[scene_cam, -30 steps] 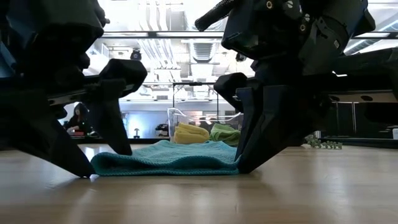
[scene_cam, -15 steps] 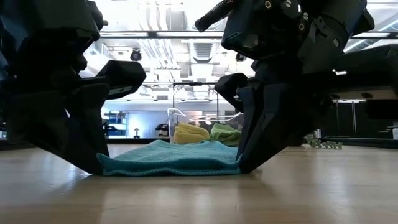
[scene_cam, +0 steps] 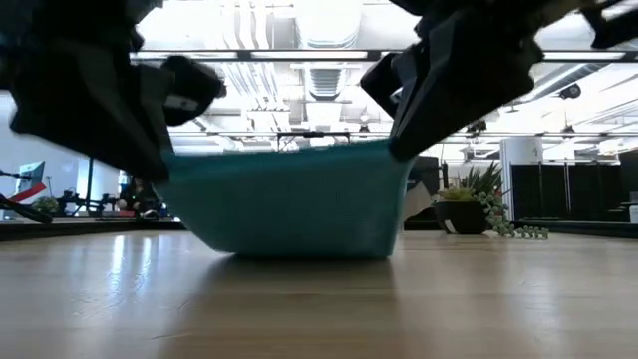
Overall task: Fold microfiber towels
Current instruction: Fold the light blue microfiber towel
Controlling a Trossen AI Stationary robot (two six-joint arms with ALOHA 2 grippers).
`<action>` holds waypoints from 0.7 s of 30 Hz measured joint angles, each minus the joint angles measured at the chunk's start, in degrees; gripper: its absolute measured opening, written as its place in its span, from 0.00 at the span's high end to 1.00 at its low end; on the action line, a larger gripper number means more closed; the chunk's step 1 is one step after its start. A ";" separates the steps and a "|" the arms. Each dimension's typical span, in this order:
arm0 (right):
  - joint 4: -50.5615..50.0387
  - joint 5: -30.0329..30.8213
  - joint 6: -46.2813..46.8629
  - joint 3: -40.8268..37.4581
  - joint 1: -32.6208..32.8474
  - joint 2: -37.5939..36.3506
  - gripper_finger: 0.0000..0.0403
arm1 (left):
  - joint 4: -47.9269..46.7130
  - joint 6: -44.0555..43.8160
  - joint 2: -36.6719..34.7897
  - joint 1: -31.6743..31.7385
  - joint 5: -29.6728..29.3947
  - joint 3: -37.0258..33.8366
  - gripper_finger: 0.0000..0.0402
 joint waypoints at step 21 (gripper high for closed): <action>-1.36 -4.93 11.86 1.42 -5.15 -1.86 0.98 | 7.36 -11.19 -3.84 1.15 0.79 -4.60 1.00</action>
